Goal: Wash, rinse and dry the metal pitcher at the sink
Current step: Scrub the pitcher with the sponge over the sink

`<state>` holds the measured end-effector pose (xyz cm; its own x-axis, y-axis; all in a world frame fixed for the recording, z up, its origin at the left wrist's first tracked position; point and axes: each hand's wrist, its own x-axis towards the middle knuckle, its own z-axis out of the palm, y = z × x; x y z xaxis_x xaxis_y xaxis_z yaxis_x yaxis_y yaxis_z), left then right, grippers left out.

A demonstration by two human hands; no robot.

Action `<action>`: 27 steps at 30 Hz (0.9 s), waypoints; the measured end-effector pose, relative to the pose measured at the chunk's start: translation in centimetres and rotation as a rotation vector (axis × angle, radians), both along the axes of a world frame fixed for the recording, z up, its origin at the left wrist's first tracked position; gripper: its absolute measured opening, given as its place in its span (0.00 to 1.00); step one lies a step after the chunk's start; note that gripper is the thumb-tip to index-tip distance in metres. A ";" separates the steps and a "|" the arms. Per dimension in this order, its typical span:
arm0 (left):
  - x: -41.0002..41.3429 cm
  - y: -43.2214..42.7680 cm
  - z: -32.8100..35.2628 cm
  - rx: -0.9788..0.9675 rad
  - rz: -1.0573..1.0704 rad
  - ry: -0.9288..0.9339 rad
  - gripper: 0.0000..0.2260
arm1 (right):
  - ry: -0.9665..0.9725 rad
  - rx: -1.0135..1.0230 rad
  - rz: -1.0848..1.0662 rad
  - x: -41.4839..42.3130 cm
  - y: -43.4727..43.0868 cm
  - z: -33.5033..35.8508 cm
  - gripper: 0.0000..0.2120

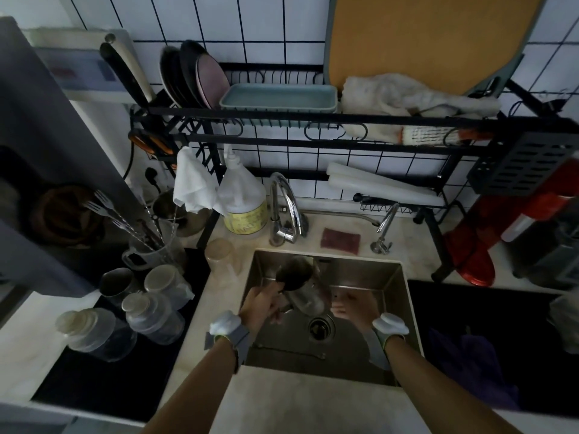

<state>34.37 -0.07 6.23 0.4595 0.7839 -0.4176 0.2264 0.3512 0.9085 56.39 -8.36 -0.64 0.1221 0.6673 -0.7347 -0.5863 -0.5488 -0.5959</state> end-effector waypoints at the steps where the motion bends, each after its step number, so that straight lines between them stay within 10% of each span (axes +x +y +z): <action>1: 0.2 -0.4 -0.3 -0.005 0.016 0.008 0.21 | 0.047 -0.011 -0.071 0.1 -0.3 0.1 0.48; 3: 0.4 -0.8 -0.9 0.051 -0.005 0.055 0.22 | 0.044 0.019 -0.105 -0.2 -0.5 0.3 0.82; 4: 0.5 -0.7 -1.0 0.099 -0.034 0.104 0.22 | 0.044 0.040 -0.131 0.0 -0.4 0.3 0.83; 8: 0.6 0.9 -1.0 0.195 -0.123 0.310 0.23 | -0.118 -0.071 -0.040 -0.6 0.2 1.2 0.25; 13: 0.6 3.1 0.2 0.136 -0.211 0.293 0.18 | -0.581 -0.048 -0.005 -1.0 -0.1 1.2 0.13; 20: 0.5 1.4 -0.3 -0.077 -0.020 -0.084 0.23 | -0.609 -0.009 0.015 -1.2 0.0 1.4 0.13; 27: 1.1 1.8 0.4 0.215 -0.118 0.216 0.23 | -0.615 -0.024 0.018 -1.2 -0.4 1.1 0.13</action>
